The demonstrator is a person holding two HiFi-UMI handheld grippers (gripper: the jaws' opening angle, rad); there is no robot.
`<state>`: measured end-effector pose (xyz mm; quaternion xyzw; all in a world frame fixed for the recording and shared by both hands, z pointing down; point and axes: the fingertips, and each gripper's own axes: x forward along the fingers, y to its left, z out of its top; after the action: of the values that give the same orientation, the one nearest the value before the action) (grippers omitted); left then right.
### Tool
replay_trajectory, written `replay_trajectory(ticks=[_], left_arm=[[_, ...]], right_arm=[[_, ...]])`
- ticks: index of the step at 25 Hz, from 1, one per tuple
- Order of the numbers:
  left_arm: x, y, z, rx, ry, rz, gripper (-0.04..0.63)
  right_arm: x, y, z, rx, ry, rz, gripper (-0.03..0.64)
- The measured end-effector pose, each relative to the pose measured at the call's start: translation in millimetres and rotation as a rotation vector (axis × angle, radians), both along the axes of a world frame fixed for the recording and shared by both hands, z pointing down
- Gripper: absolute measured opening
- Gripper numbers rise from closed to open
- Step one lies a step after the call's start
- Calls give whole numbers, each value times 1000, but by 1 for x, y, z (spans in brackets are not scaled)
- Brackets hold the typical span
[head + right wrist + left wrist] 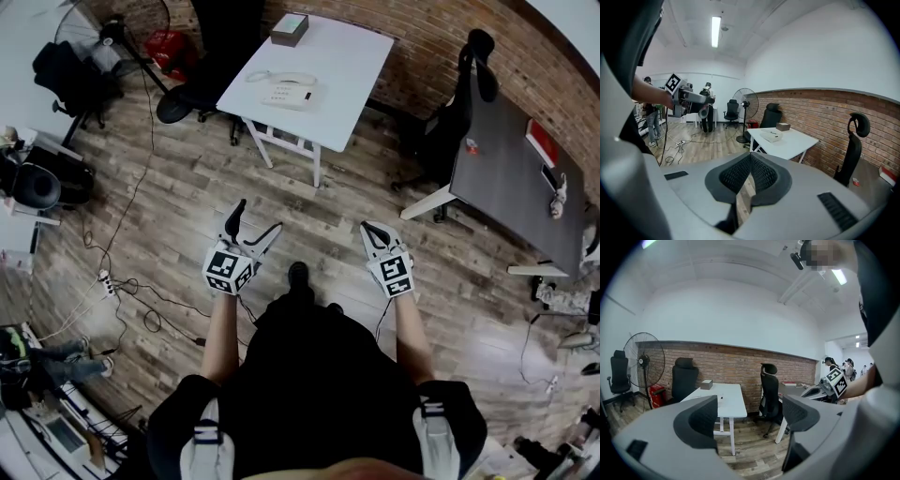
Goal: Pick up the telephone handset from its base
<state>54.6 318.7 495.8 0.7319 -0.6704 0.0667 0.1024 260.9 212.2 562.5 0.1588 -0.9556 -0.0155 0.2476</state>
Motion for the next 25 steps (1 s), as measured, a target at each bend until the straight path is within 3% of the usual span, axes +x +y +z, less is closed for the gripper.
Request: replay_trajectory(ticks=[9, 19, 25], left_arm=[[-33, -8, 9, -7, 41, 44, 420], [-72, -27, 14, -9, 31, 118, 420], [-93, -28, 16, -16, 24, 121, 420]], right_arm=[[-30, -1, -4, 23, 25, 32, -2], [-67, -5, 4, 21, 25, 93, -2], [-88, -3, 7, 24, 25, 91, -2]])
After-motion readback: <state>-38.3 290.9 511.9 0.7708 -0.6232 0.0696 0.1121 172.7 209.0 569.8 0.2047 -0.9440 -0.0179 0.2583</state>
